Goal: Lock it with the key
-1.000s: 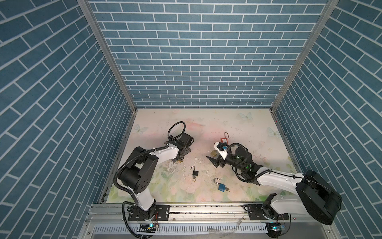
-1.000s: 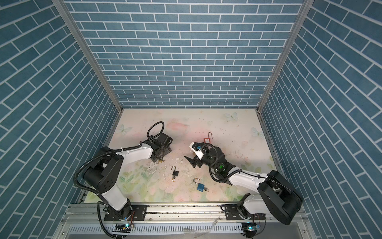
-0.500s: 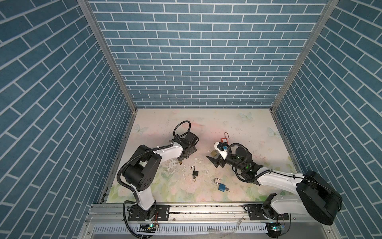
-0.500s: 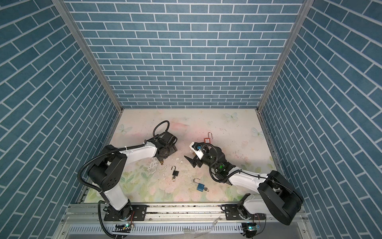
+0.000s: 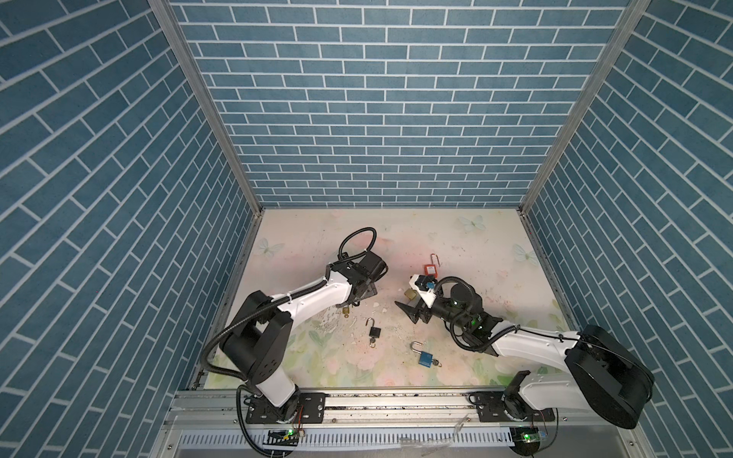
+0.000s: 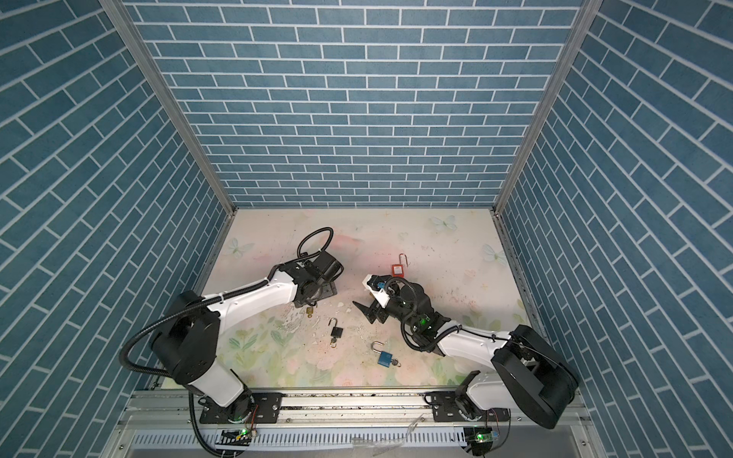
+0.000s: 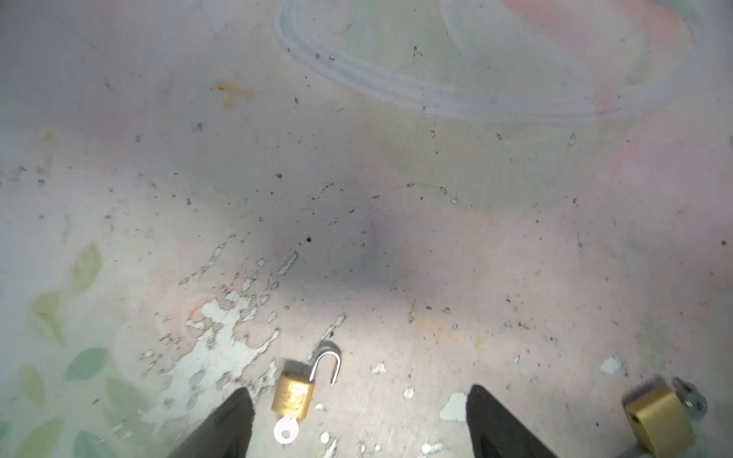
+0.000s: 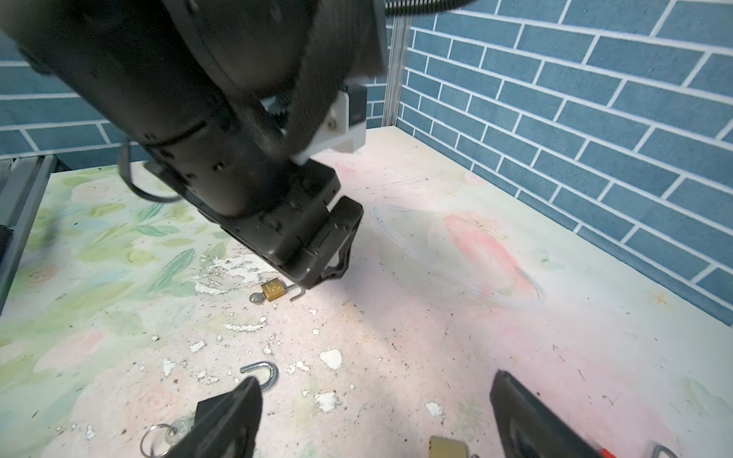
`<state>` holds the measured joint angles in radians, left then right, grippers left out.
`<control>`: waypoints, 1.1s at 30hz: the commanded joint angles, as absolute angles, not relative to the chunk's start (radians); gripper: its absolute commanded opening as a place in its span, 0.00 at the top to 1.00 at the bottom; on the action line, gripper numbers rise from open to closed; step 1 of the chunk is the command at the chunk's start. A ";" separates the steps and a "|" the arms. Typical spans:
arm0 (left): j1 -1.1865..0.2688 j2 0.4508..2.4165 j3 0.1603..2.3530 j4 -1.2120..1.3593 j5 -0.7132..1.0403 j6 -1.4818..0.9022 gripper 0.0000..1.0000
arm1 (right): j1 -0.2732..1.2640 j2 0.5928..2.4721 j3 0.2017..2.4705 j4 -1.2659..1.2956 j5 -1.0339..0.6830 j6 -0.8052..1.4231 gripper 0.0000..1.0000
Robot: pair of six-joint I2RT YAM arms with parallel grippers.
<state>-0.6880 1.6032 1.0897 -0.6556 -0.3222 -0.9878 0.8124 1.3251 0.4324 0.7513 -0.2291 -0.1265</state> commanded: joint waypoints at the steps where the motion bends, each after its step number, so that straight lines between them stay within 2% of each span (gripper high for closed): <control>1: -0.696 1.547 1.038 -0.770 -0.347 -0.933 0.14 | 0.827 1.347 0.419 0.792 -0.232 -0.112 0.10; 10: -0.696 1.508 0.940 -0.680 -0.293 -0.771 0.14 | 0.830 1.399 0.443 0.783 -0.259 -0.114 0.10; 16: -0.691 1.579 0.940 -0.643 -0.287 -0.721 0.24 | 0.830 1.403 0.459 0.756 -0.265 -0.111 0.10; 20: -0.683 1.600 0.931 -0.625 -0.285 -0.704 0.35 | 0.831 1.408 0.459 0.756 -0.259 -0.103 0.11; 33: -0.610 1.627 0.869 -0.503 -0.185 -0.644 0.39 | 0.833 1.442 0.494 0.736 -0.269 -0.099 0.12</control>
<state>-0.6159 1.6028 0.8745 -0.5365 -0.2020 -0.6735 0.8249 1.4303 0.4671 0.7406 -0.2512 -0.1085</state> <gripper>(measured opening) 0.607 0.881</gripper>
